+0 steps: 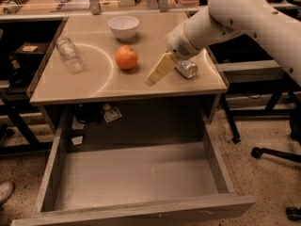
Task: Place orange into top drawer
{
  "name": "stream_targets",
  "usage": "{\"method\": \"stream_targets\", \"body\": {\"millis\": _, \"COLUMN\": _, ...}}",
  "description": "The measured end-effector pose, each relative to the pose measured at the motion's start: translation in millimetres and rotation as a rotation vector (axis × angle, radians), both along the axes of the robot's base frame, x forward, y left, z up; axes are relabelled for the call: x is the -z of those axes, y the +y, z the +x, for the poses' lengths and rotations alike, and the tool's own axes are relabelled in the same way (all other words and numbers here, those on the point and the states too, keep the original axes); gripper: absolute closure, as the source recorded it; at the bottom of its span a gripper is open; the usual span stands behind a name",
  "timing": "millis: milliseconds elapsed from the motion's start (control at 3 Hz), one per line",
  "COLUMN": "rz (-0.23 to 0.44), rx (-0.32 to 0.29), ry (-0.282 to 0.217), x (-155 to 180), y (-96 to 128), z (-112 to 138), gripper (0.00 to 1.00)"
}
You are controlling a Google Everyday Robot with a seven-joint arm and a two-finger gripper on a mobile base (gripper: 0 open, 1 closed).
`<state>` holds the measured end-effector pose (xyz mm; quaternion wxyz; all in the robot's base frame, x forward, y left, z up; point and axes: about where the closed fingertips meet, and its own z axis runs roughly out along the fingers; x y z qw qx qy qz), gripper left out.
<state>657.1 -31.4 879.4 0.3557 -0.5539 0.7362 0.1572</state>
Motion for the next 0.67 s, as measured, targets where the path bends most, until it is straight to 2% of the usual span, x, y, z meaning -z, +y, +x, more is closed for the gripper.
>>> {"method": "stream_targets", "body": {"millis": 667, "rz": 0.075, "rx": -0.043, "ry": 0.003, "x": 18.4, "y": 38.3, "z": 53.1, "gripper": 0.0}}
